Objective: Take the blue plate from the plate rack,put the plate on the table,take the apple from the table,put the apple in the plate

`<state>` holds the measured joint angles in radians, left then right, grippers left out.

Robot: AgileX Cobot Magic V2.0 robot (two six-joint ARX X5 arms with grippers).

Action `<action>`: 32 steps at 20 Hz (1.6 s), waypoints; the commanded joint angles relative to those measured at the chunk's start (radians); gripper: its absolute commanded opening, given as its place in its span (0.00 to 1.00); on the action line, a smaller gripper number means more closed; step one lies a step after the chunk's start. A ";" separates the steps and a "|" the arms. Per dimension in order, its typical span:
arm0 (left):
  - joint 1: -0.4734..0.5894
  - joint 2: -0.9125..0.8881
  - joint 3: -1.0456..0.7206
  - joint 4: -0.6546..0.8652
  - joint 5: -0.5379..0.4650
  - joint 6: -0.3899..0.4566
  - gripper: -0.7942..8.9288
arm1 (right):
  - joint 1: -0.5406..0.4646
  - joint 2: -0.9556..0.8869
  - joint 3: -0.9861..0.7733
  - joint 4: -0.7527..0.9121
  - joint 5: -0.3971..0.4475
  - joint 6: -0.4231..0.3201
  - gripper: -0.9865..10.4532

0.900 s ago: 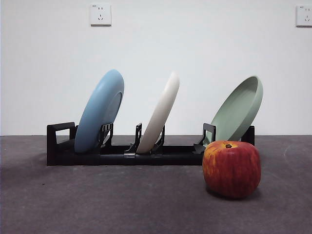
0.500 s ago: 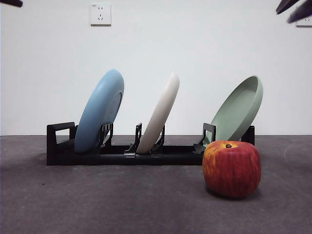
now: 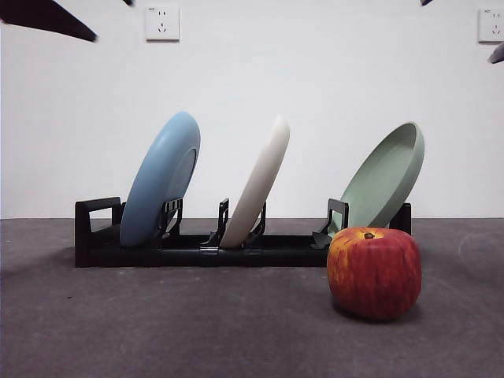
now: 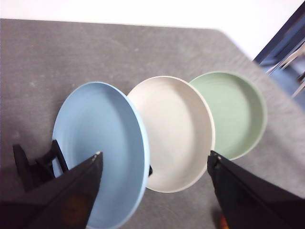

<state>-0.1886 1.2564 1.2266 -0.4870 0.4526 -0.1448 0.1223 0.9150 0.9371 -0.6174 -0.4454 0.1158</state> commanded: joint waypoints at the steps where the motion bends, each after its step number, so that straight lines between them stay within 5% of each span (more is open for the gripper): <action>1: -0.041 0.113 0.085 -0.043 -0.049 0.078 0.46 | -0.002 0.000 0.003 0.001 -0.001 0.007 0.55; 12: -0.153 0.418 0.170 -0.019 -0.200 0.098 0.45 | -0.002 0.000 0.003 0.001 0.002 0.007 0.55; 17: -0.153 0.419 0.171 0.008 -0.213 0.124 0.08 | -0.002 0.000 0.003 0.002 0.006 0.007 0.55; 21: -0.153 0.418 0.229 -0.016 -0.185 0.124 0.07 | -0.003 0.000 0.003 0.003 0.006 0.007 0.55; 27: -0.154 0.417 0.509 -0.274 -0.154 0.127 0.07 | -0.002 0.000 0.003 0.003 0.006 0.007 0.55; 32: -0.207 0.352 0.676 -0.554 -0.164 0.232 0.07 | -0.002 0.000 0.003 0.008 0.006 0.007 0.55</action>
<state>-0.3897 1.6161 1.8969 -1.0412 0.2859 0.0456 0.1223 0.9150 0.9375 -0.6170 -0.4419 0.1162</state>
